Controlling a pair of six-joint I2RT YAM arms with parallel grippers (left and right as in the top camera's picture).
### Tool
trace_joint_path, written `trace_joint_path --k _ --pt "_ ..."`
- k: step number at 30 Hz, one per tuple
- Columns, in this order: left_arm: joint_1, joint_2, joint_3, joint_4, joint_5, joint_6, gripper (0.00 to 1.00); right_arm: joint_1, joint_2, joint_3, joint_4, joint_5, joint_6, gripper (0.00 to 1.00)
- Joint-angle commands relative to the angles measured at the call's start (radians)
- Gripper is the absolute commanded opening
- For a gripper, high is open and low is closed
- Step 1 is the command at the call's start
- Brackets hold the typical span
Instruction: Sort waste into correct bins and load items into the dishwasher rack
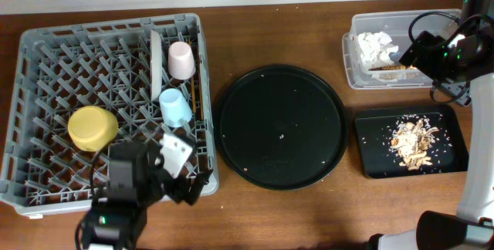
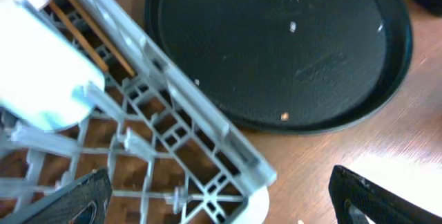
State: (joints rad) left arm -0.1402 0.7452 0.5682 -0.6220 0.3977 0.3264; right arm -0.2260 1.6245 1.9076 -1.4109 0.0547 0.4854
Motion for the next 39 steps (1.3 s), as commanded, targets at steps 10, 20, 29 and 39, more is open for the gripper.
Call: trace_joint_path --k 10,20,29,39 --pt "-0.001 -0.494 -0.438 0.430 -0.253 -0.245 0.99 -0.002 0.004 0.009 0.002 0.006 -0.010 0.99" --pt "0.105 -0.666 -0.560 0.542 -0.367 -0.442 0.99 -0.002 0.004 0.009 0.002 0.006 -0.010 0.99" --pt "0.187 -0.741 -0.559 0.541 -0.380 -0.438 0.99 -0.002 0.004 0.009 0.002 0.006 -0.010 0.99" --pt "0.189 -0.740 -0.559 0.541 -0.380 -0.438 0.99 -0.002 0.004 0.009 0.002 0.006 -0.010 0.99"
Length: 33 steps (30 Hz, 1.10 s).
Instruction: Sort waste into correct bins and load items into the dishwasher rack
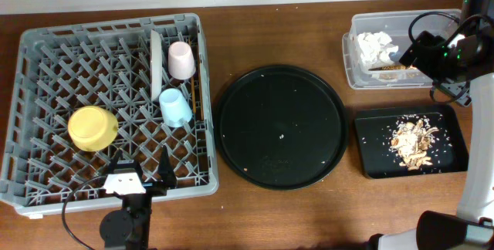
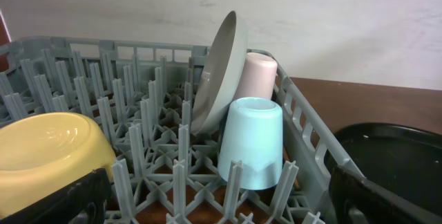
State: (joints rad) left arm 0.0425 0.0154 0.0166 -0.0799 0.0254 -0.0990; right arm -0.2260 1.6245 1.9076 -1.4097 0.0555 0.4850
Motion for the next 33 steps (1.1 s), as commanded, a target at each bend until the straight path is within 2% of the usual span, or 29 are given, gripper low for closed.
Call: trace_joint_path --k 1,24,29,33 --pt "0.006 -0.010 -0.008 -0.001 -0.007 -0.013 0.99 -0.002 0.004 0.009 0.000 0.006 -0.009 0.99" --pt "0.006 -0.010 -0.008 -0.001 -0.007 -0.013 0.99 0.003 0.017 0.009 0.000 0.005 -0.009 0.99" --pt "0.006 -0.010 -0.008 -0.001 -0.007 -0.013 0.99 0.003 -0.075 0.009 0.000 0.006 -0.009 0.99" --pt "0.006 -0.010 -0.008 -0.001 -0.007 -0.013 0.99 0.003 -0.235 0.009 0.000 0.005 -0.009 0.99"
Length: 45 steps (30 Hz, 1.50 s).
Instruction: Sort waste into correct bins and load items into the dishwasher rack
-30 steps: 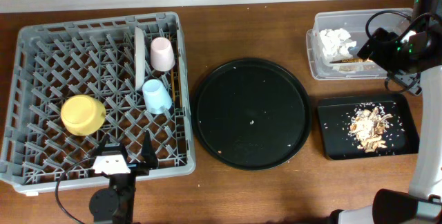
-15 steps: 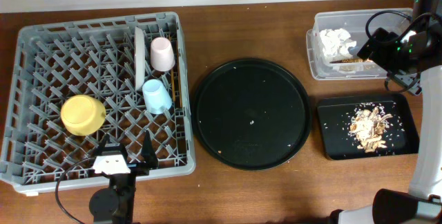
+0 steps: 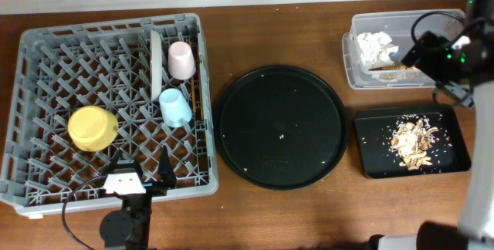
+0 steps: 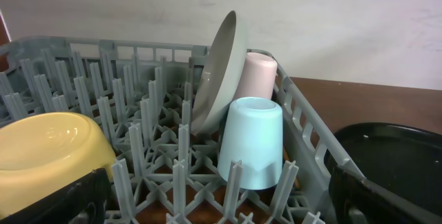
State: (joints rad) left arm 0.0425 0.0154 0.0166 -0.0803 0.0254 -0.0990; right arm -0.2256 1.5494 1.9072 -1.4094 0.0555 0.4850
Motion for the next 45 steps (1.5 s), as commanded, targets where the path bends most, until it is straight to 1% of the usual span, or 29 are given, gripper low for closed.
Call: trace_joint_path --k 1,4,6,9,12,15,17,22,25,27,31,36,37,41,43,45 --pt "0.006 -0.010 -0.008 -0.001 -0.007 -0.013 0.99 0.003 -0.210 0.009 0.000 0.006 -0.009 0.99" --pt "0.006 -0.010 -0.008 -0.001 -0.007 -0.013 0.99 0.003 -0.377 0.009 0.009 0.124 -0.010 0.99" --pt "0.006 -0.010 -0.008 -0.001 -0.007 -0.013 0.99 0.003 -0.467 0.009 0.001 0.165 -0.011 0.99" --pt "0.006 -0.010 -0.008 -0.001 -0.007 -0.013 0.99 0.003 -0.563 0.006 -0.055 0.161 -0.032 0.99" --pt "0.006 -0.010 -0.008 -0.001 -0.007 -0.013 0.99 0.003 -0.680 -0.058 -0.054 0.136 -0.034 0.99" --pt "0.006 -0.010 -0.008 -0.001 -0.007 -0.013 1.00 0.005 -0.811 -0.175 -0.016 0.135 -0.071 0.99" --pt "0.006 -0.010 -0.008 -0.001 -0.007 -0.013 0.99 0.018 -0.924 -0.291 0.025 0.112 -0.086 0.99" --pt "0.006 -0.010 -0.008 -0.001 -0.007 -0.013 0.99 0.053 -1.185 -0.574 0.159 -0.047 -0.092 0.99" --pt "0.006 -0.010 -0.008 -0.001 -0.007 -0.013 0.99 0.054 -1.312 -0.723 0.203 -0.126 -0.170 0.99" --pt "0.006 -0.010 -0.008 -0.001 -0.007 -0.013 0.99 0.059 -1.359 -0.804 0.242 -0.155 -0.198 0.99" --pt "0.006 -0.010 -0.008 -0.001 -0.007 -0.013 0.99 0.092 -1.423 -0.964 0.377 -0.157 -0.201 0.99" --pt "0.006 -0.010 -0.008 -0.001 -0.007 -0.013 0.99 0.138 -1.544 -1.232 0.639 -0.161 -0.220 0.99" --pt "0.006 -0.010 -0.008 -0.001 -0.007 -0.013 0.99 0.142 -1.546 -1.284 0.686 -0.166 -0.220 0.99" --pt "0.006 -0.010 -0.008 -0.001 -0.007 -0.013 0.99 0.141 -1.545 -1.481 0.945 -0.234 -0.220 0.99" --pt "0.006 -0.010 -0.008 -0.001 -0.007 -0.013 0.99 0.141 -1.545 -1.584 1.101 -0.240 -0.220 0.99" --pt "0.006 -0.010 -0.008 -0.001 -0.007 -0.013 0.99 0.142 -1.545 -1.662 1.210 -0.240 -0.219 0.99"
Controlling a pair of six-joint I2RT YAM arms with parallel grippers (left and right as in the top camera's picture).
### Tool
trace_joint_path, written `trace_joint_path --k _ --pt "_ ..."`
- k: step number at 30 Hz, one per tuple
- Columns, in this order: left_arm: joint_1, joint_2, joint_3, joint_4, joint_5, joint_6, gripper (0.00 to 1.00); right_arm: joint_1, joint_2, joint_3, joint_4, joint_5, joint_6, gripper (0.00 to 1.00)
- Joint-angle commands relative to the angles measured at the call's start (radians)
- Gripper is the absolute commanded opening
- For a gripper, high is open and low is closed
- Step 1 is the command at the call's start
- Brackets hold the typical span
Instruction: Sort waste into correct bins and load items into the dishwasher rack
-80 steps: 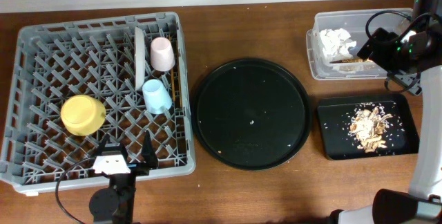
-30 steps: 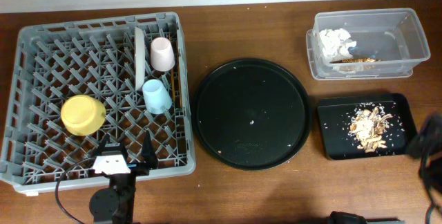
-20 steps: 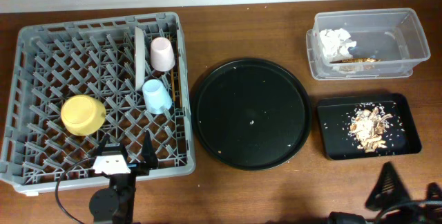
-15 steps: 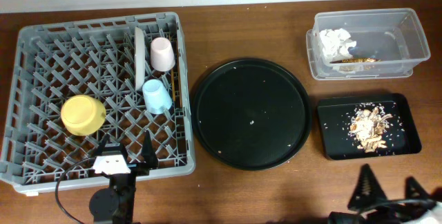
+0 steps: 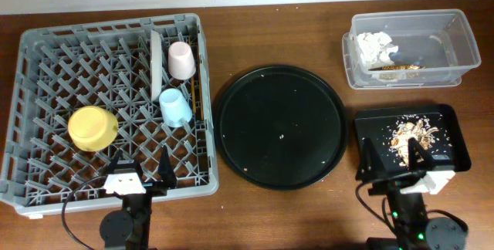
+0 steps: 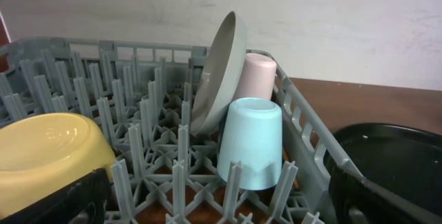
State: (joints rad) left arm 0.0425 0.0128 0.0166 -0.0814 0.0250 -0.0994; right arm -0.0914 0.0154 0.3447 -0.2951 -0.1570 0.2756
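The grey dishwasher rack point(image 5: 108, 22) on the left holds a yellow bowl point(image 5: 93, 126), a blue cup point(image 5: 175, 108), a pink cup point(image 5: 181, 59) and an upright grey plate point(image 5: 156, 65). My left gripper point(image 5: 140, 169) stands open and empty at the rack's near edge. The left wrist view looks into the rack between the left gripper's point(image 6: 221, 207) dark fingers, at the blue cup point(image 6: 250, 141), the plate point(image 6: 221, 68) and the bowl point(image 6: 48, 144). My right gripper point(image 5: 390, 156) is open and empty at the near edge of the black rectangular tray point(image 5: 370, 123), which holds food scraps point(image 5: 413, 138).
A round black tray point(image 5: 255, 103) with a few crumbs lies in the middle of the table. At the back right stands a clear bin point(image 5: 444, 30) holding white tissue point(image 5: 376, 45) and a brown strip. The table's near edge runs just behind both grippers.
The right arm was over the clear bin at the back right and now stands at the front right by the black rectangular tray. The left gripper has not moved.
First my left gripper hung tilted over the rack's front right corner, and the right arm was over the clear bin. Then the left gripper stood level at the rack's near edge and stayed there. The right arm now stands at the front too.
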Motion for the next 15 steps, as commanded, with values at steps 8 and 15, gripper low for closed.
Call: trace_joint_path --k 8,15 --pt "0.006 -0.008 -0.008 0.000 -0.007 -0.012 0.99 0.007 -0.011 -0.333 0.394 -0.020 -0.010 0.99" --pt "0.006 -0.008 -0.008 0.000 -0.007 -0.012 0.99 0.035 -0.011 -0.339 0.294 0.005 -0.219 0.99"
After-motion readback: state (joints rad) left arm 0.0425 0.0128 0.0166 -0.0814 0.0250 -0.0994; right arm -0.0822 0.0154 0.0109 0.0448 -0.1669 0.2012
